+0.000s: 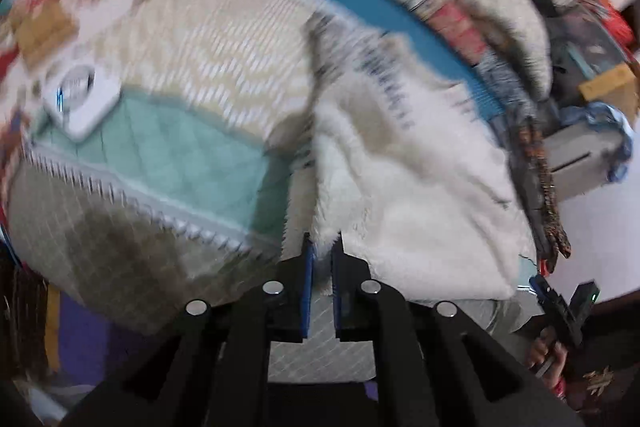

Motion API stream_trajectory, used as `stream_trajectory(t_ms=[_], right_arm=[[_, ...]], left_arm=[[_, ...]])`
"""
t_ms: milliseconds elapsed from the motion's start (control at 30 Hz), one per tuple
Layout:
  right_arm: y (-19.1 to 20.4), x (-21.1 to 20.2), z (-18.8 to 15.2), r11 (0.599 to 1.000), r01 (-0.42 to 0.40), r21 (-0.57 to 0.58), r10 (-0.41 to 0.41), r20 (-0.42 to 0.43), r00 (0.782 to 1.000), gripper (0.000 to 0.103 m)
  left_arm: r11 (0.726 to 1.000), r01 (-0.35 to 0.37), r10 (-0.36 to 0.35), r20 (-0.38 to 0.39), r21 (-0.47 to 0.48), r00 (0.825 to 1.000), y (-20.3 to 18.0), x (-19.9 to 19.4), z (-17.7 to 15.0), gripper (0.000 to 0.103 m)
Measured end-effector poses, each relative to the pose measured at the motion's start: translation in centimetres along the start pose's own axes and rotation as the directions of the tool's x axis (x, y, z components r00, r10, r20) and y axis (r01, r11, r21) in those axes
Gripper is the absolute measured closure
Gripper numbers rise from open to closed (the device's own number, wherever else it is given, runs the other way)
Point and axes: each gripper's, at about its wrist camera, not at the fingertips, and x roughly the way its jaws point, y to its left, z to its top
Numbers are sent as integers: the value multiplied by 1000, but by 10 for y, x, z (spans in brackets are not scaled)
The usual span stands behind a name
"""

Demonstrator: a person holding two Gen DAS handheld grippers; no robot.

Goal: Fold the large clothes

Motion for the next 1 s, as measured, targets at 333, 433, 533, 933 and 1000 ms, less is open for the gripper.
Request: stream_trajectory(t_ms=[333, 433, 533, 933, 1000], right_arm=[[84, 124, 37, 967, -122, -224, 85, -168, 982, 73], [71, 153, 44, 980, -110, -167, 74, -203, 976, 73], [51, 176, 45, 991, -111, -68, 92, -242, 966, 81], [103, 143, 157, 946, -201, -254, 154, -193, 969, 41], [117, 166, 183, 940, -174, -293, 130, -165, 978, 32]], left_arm=[[959, 23, -29, 15, 281, 999, -93, 40, 47, 13], [963, -13, 30, -59, 271, 998, -91, 86, 54, 13], [961, -161, 187, -103, 224, 977, -65, 126, 59, 13], [998, 11, -13, 32, 68, 999, -28, 67, 51, 12], [996, 41, -46, 61, 77, 997, -36, 58, 52, 12]])
